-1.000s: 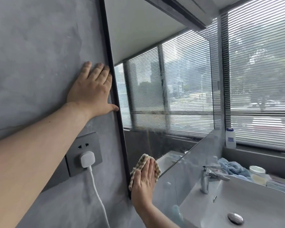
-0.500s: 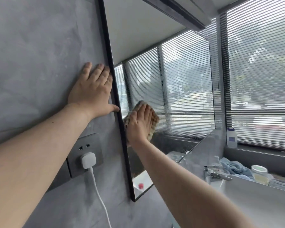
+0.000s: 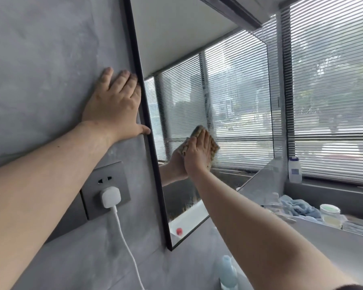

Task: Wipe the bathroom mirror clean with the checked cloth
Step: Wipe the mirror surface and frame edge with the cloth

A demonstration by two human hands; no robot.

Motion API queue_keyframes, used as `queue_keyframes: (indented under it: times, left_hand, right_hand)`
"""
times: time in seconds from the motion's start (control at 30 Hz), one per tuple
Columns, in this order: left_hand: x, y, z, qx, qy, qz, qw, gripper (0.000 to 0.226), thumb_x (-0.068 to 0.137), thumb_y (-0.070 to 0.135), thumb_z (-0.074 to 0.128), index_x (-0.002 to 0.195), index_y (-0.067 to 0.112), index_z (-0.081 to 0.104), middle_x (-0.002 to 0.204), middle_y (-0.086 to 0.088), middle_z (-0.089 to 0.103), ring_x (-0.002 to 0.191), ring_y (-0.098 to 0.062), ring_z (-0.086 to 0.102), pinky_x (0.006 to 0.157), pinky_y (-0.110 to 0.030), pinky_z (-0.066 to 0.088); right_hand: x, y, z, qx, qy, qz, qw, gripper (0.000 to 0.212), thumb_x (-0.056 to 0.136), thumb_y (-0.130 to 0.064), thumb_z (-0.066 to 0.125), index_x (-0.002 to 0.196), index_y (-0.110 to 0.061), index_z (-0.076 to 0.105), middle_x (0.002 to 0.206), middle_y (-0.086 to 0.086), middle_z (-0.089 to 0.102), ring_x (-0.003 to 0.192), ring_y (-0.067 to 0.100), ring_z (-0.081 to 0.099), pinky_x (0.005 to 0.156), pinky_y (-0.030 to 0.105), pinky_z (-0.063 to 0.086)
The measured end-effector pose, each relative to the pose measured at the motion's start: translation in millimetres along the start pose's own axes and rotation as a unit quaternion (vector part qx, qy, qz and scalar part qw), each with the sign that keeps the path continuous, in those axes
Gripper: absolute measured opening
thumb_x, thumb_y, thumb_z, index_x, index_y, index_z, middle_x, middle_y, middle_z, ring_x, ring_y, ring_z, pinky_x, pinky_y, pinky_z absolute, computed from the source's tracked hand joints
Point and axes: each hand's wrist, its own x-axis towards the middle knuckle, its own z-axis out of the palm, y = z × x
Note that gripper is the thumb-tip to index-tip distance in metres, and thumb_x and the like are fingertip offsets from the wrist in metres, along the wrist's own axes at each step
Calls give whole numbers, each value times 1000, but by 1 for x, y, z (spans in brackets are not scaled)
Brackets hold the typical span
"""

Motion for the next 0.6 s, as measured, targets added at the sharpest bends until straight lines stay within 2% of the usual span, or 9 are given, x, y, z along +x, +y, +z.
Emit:
queue_keyframes:
  times: [0.2, 0.33, 0.5, 0.6]
  left_hand:
    - [0, -1, -1, -3, 1, 0, 1000, 121, 70, 91, 39, 154, 5, 27, 163, -13, 24, 152, -29, 16, 123, -53, 2]
    - [0, -2, 0, -7, 2, 4, 1000, 122, 69, 91, 40, 154, 4, 27, 163, -13, 24, 152, -29, 16, 123, -54, 3]
    - [1, -2, 1, -9, 2, 4, 1000, 122, 69, 92, 38, 154, 4, 25, 163, -13, 24, 152, -29, 15, 123, -54, 4]
    - [0, -2, 0, -9, 1, 5, 1000, 121, 70, 91, 38, 154, 5, 27, 163, -14, 25, 152, -29, 16, 123, -54, 4]
  right_hand:
    - [-69, 89, 12, 8, -10, 133, 991, 58, 106, -38, 21, 159, -22, 3, 168, -1, -2, 153, 11, -5, 123, 35, -8]
    - [-101, 109, 19, 8, 7, 189, 982, 58, 107, -38, 21, 160, -22, 3, 167, 0, 0, 153, 13, -4, 121, 30, -10]
    - [-102, 98, 18, 19, 15, 207, 978, 56, 108, -34, 20, 159, -18, 4, 167, 2, 1, 153, 14, -3, 120, 28, -9]
    - [-94, 66, 14, 43, 2, 133, 990, 57, 107, -37, 20, 159, -22, 1, 167, 0, -3, 153, 12, -7, 120, 30, -14]
